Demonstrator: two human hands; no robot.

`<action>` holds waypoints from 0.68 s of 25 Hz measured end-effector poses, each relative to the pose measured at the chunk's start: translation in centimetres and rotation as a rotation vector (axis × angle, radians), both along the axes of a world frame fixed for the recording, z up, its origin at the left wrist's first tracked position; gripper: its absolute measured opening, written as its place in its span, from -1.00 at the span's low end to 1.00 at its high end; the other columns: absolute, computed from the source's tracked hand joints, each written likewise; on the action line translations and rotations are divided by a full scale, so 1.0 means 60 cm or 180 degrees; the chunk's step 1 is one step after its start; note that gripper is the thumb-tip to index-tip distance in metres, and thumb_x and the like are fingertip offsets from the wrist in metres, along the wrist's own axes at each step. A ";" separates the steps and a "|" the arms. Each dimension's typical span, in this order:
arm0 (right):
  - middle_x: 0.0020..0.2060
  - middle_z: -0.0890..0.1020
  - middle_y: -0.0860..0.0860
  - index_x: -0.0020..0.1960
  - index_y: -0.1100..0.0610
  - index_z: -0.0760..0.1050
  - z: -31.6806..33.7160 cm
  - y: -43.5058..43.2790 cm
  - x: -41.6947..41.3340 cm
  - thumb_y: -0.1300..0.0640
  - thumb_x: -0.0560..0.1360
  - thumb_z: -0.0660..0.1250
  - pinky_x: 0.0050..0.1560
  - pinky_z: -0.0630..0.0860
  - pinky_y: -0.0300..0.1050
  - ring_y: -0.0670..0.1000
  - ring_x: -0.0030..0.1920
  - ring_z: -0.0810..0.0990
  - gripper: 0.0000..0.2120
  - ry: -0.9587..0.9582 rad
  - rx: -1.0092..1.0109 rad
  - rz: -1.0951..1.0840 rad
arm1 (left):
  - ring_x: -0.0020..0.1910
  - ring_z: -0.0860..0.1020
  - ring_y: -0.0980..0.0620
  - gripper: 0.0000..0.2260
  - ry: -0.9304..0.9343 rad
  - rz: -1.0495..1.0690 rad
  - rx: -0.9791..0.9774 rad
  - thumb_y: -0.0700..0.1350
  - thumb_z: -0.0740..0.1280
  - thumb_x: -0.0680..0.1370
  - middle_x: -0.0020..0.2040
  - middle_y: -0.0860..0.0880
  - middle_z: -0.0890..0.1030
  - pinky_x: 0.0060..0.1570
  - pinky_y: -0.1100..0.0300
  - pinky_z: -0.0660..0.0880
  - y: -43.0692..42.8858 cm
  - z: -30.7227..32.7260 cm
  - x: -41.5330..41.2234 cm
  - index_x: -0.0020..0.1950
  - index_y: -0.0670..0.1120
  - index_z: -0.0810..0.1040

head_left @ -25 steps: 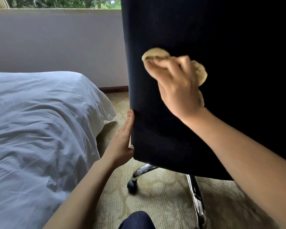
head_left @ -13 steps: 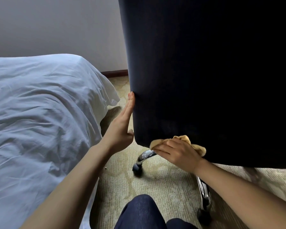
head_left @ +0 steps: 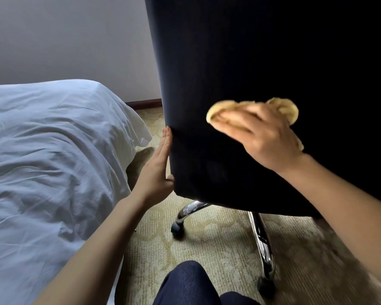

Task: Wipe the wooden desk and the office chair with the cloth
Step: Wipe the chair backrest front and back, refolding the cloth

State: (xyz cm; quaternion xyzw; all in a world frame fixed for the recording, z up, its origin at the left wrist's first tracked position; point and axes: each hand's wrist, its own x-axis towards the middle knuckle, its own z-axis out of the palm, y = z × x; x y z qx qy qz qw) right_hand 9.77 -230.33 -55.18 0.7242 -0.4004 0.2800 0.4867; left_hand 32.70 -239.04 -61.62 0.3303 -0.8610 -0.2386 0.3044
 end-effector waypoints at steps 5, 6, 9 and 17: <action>0.01 0.67 0.01 0.11 0.11 0.65 0.016 -0.070 0.076 0.34 0.53 0.32 -0.06 0.55 0.02 0.02 0.00 0.44 -0.75 -0.1063 -0.0563 0.0227 | 0.51 0.06 0.18 0.05 0.0237 -0.0105 0.0323 -0.53 0.19 0.23 0.52 0.24 -0.02 0.40 0.36 0.12 -0.002 -0.002 0.007 0.46 0.26 -0.18; 0.02 0.67 0.00 0.12 0.10 0.64 0.001 -0.077 0.086 0.33 0.54 0.31 -0.04 0.54 0.02 0.02 0.01 0.44 -0.75 -0.1215 -0.0561 0.0244 | 0.51 0.08 0.17 0.05 0.0305 -0.0100 0.0371 -0.53 0.17 0.22 0.52 0.26 -0.01 0.42 0.29 0.15 -0.003 -0.004 0.006 0.45 0.29 -0.16; 0.08 0.65 -0.05 0.17 0.07 0.61 -0.067 -0.085 0.103 0.22 0.59 0.23 0.03 0.48 -0.06 0.01 0.03 0.45 -0.76 -0.1064 -0.0076 0.0183 | 0.51 0.11 0.12 0.01 0.0513 -0.0093 0.0497 -0.49 0.16 0.20 0.52 0.21 0.07 0.45 0.14 0.16 -0.007 -0.008 0.003 0.47 0.23 -0.10; 0.06 0.65 -0.07 0.11 0.10 0.63 -0.273 -0.018 0.053 0.28 0.49 0.27 -0.02 0.47 -0.14 -0.01 0.02 0.60 -0.73 -0.0178 0.1398 0.0197 | 0.50 0.06 0.21 0.01 0.0129 0.0092 0.0369 -0.51 0.23 0.25 0.53 0.17 0.02 0.32 0.51 0.07 -0.014 0.001 0.001 0.51 0.13 -0.13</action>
